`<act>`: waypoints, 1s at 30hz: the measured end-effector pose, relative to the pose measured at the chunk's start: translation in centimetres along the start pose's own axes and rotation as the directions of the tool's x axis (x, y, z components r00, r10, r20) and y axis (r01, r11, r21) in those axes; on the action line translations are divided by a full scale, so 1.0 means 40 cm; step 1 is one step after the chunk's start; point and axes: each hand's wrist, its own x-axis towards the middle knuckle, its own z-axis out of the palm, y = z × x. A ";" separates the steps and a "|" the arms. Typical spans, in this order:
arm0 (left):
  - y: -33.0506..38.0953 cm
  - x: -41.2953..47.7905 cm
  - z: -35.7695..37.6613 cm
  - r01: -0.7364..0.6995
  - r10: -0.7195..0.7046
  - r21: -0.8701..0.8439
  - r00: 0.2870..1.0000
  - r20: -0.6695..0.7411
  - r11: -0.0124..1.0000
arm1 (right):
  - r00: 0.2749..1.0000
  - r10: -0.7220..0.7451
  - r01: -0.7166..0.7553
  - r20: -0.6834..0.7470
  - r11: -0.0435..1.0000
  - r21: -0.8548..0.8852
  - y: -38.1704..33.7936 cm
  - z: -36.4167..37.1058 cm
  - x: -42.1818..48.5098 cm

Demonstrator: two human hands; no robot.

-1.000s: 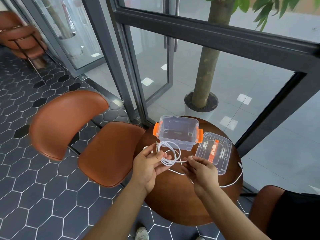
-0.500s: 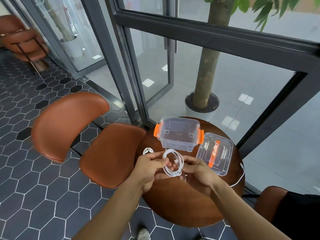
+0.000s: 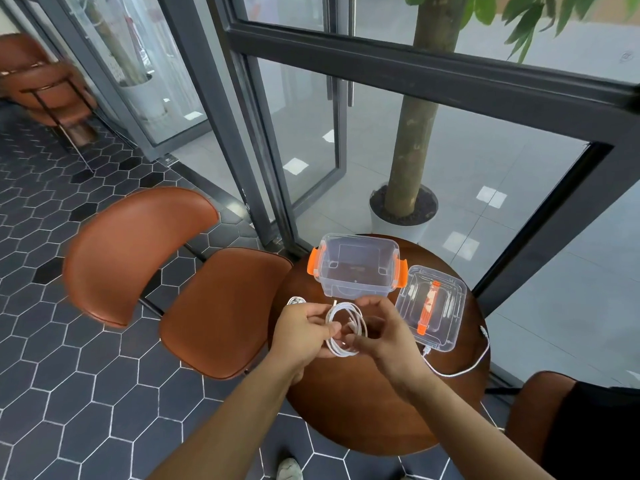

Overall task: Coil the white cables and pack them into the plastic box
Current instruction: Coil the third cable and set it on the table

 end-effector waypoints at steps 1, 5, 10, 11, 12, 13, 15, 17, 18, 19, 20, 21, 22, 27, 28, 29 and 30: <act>-0.001 0.002 -0.001 -0.007 0.007 0.008 1.000 -0.003 1.000 | 0.999 -0.033 0.033 -0.007 0.999 -0.044 -0.001 0.002 0.000; 0.001 0.001 -0.008 -0.012 0.011 -0.060 1.000 -0.012 0.998 | 0.999 -0.024 0.027 -0.039 0.998 0.054 -0.005 -0.011 0.010; -0.023 -0.010 0.003 -0.026 0.027 -0.067 0.999 0.019 0.997 | 0.996 0.080 -0.080 -0.024 0.996 0.034 0.010 -0.020 0.015; -0.029 -0.013 0.006 -0.020 0.022 -0.076 0.999 0.025 0.997 | 0.997 0.036 -0.045 -0.066 0.989 -0.140 0.015 -0.017 0.016; -0.032 -0.015 0.007 -0.015 0.018 -0.088 0.999 0.026 0.996 | 0.996 -0.010 -0.016 -0.085 0.956 -0.293 0.023 -0.015 0.018; -0.035 -0.016 0.009 -0.012 0.014 -0.094 1.000 0.025 0.995 | 0.995 -0.046 0.007 -0.087 0.918 -0.397 0.028 -0.012 0.020; -0.034 -0.017 0.010 -0.012 0.014 -0.101 1.000 0.026 0.995 | 0.991 -0.102 0.048 -0.081 0.867 -0.497 0.035 -0.009 0.023; -0.031 -0.017 0.009 -0.016 0.019 -0.103 0.999 0.028 0.995 | 0.986 -0.150 0.085 -0.078 0.838 -0.538 0.034 -0.006 0.023; -0.028 -0.017 0.007 -0.021 0.024 -0.102 0.999 0.027 0.995 | 0.982 -0.169 0.100 -0.078 0.833 -0.544 0.033 -0.003 0.021; -0.028 -0.016 0.005 -0.023 0.025 -0.101 0.999 0.025 0.995 | 0.981 -0.176 0.105 -0.086 0.841 -0.531 0.030 -0.001 0.019; -0.028 -0.016 0.005 -0.020 0.022 -0.102 0.999 0.023 0.995 | 0.982 -0.161 0.093 -0.100 0.870 -0.484 0.029 0.000 0.019; -0.029 -0.015 0.005 -0.013 0.015 -0.107 1.000 0.019 0.994 | 0.986 -0.122 0.067 -0.117 0.917 -0.393 0.026 -0.001 0.021; -0.030 -0.015 0.006 -0.004 0.006 -0.113 1.000 0.013 0.994 | 0.991 -0.064 0.032 -0.117 0.967 -0.253 0.020 -0.005 0.024; -0.031 -0.004 0.000 0.072 -0.069 -0.140 0.997 0.023 0.987 | 0.980 0.106 -0.179 0.170 0.841 0.511 -0.003 -0.024 0.022; -0.030 -0.001 -0.001 0.085 -0.083 -0.137 0.996 0.026 0.987 | 0.974 0.099 -0.197 0.203 0.807 0.556 0.002 -0.025 0.021; -0.031 0.000 -0.001 0.096 -0.094 -0.131 0.995 0.022 0.987 | 0.972 0.087 -0.200 0.220 0.800 0.566 0.008 -0.024 0.020; -0.032 0.000 -0.001 0.101 -0.101 -0.123 0.995 0.010 0.987 | 0.974 0.073 -0.181 0.216 0.824 0.537 0.016 -0.025 0.021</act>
